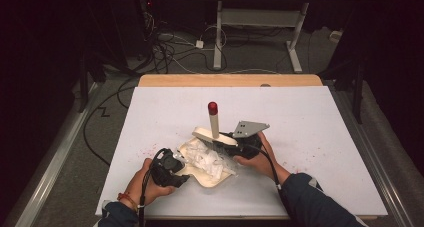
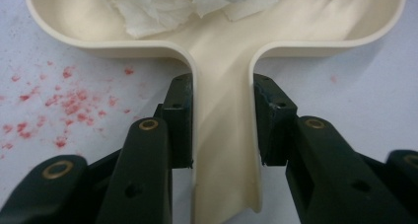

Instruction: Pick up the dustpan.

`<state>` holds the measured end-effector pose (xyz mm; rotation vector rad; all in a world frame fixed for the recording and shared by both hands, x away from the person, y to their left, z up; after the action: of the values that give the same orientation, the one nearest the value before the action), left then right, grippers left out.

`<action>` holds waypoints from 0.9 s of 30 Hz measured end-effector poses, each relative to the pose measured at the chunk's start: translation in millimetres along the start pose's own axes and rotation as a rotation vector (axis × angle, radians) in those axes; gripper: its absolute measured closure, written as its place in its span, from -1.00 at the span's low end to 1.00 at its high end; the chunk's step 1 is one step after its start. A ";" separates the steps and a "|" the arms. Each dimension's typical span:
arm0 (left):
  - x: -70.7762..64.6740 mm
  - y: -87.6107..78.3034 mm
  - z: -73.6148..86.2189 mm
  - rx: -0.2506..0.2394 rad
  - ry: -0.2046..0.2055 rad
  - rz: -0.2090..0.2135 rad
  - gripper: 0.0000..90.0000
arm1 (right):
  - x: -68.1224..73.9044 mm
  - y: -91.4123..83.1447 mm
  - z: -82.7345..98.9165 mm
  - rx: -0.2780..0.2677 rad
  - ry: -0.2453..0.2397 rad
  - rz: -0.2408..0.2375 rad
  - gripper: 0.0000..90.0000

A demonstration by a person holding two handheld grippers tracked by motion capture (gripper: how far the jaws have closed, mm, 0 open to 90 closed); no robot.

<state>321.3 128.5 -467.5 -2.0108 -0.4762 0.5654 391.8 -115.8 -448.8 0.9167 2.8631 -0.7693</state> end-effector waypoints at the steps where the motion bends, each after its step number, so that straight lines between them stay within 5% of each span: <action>1: 0.0 0.2 -0.5 0.001 0.002 0.000 0.38 | 2.7 -0.9 -0.5 -0.004 -0.004 -0.017 0.51; 6: 0.0 0.4 -1.4 0.002 0.011 0.000 0.38 | 7.6 -9.0 -6.1 -0.027 -0.023 0.025 0.51; 12: -0.4 0.5 -0.6 0.009 0.018 0.000 0.38 | -2.8 -37.2 -8.4 -0.065 0.014 0.049 0.51; 21: -1.4 2.2 -0.8 0.022 0.020 -0.006 0.38 | -5.3 -108.2 28.7 0.056 0.035 0.044 0.51; 27: -2.7 4.5 -3.0 0.030 0.026 -0.008 0.38 | -1.6 -128.9 46.8 0.075 0.078 0.067 0.51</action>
<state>321.3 122.8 -469.6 -1.9848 -0.4577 0.5383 316.4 -229.1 -432.0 1.0696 2.8700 -0.8578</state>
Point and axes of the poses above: each handheld gripper's, and its own axes: y roughly forward along the jaws, z roughly out of its underside, x roughly to its left, the point moved 1 cm from there along y, roughly forward along the jaws, and after that the axes turned 10 degrees about z, right-handed, at the moved point
